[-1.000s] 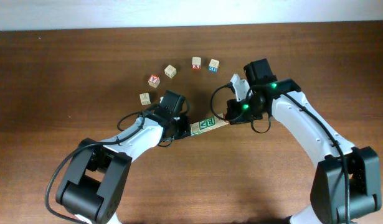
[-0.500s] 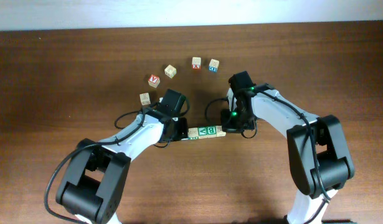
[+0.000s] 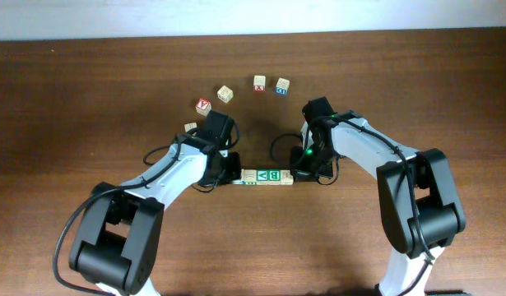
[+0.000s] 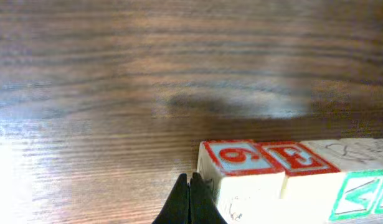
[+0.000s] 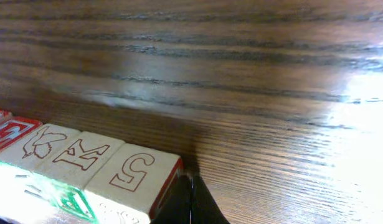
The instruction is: Rotate 5 blocks
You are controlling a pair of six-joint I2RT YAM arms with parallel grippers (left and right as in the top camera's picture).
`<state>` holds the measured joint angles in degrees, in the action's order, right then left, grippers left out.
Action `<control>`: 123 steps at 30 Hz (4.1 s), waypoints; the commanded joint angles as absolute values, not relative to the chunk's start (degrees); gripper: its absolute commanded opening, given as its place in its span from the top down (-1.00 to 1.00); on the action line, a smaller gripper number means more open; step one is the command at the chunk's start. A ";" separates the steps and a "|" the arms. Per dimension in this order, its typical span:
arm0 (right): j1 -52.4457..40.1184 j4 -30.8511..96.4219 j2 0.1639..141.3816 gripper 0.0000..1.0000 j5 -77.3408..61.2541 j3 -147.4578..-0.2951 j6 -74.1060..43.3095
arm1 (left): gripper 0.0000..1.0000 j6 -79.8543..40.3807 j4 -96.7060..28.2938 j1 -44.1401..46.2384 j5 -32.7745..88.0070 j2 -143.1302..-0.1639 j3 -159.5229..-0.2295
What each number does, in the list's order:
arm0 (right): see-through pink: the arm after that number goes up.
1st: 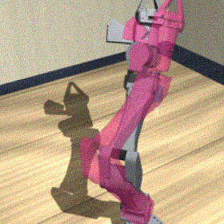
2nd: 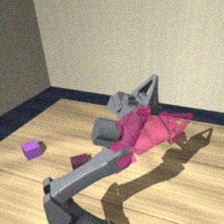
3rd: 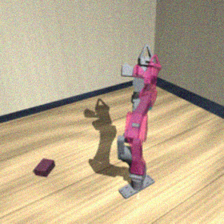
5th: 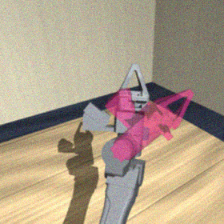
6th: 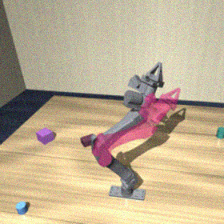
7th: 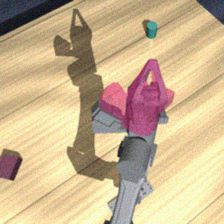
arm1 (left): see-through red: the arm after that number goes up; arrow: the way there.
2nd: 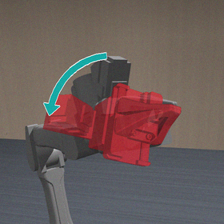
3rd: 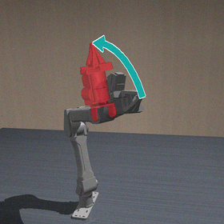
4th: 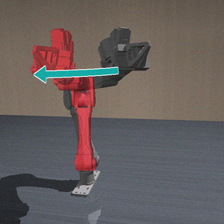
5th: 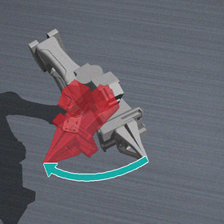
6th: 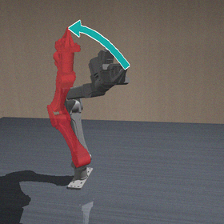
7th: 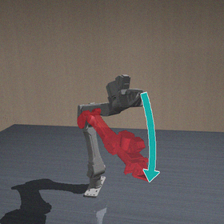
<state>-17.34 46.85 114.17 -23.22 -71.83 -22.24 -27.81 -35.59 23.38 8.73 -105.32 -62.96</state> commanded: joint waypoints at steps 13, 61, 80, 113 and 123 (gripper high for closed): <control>-7.86 47.75 114.80 0.92 -37.56 -71.64 -1.30 | 1.00 -14.00 -35.90 15.86 26.92 -103.92 -63.79; -3.81 32.08 114.80 0.92 -54.87 -58.67 -6.31 | 1.00 -14.06 -35.05 18.39 21.21 -103.92 -62.83; -4.93 32.29 112.44 0.92 -57.23 -58.72 -3.42 | 1.00 -15.79 -35.35 19.35 21.43 -103.92 -62.83; -23.03 38.79 106.32 0.92 -46.65 -72.88 -12.53 | 1.00 -15.79 -35.38 19.33 21.61 -103.90 -62.83; -27.79 35.73 106.32 0.92 -41.17 -73.08 -18.35 | 1.00 -17.30 -35.18 16.95 25.76 -103.90 -62.83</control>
<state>-24.99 35.68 103.22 -48.97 -74.81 -16.80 -16.29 -35.75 14.96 13.82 -105.32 -62.35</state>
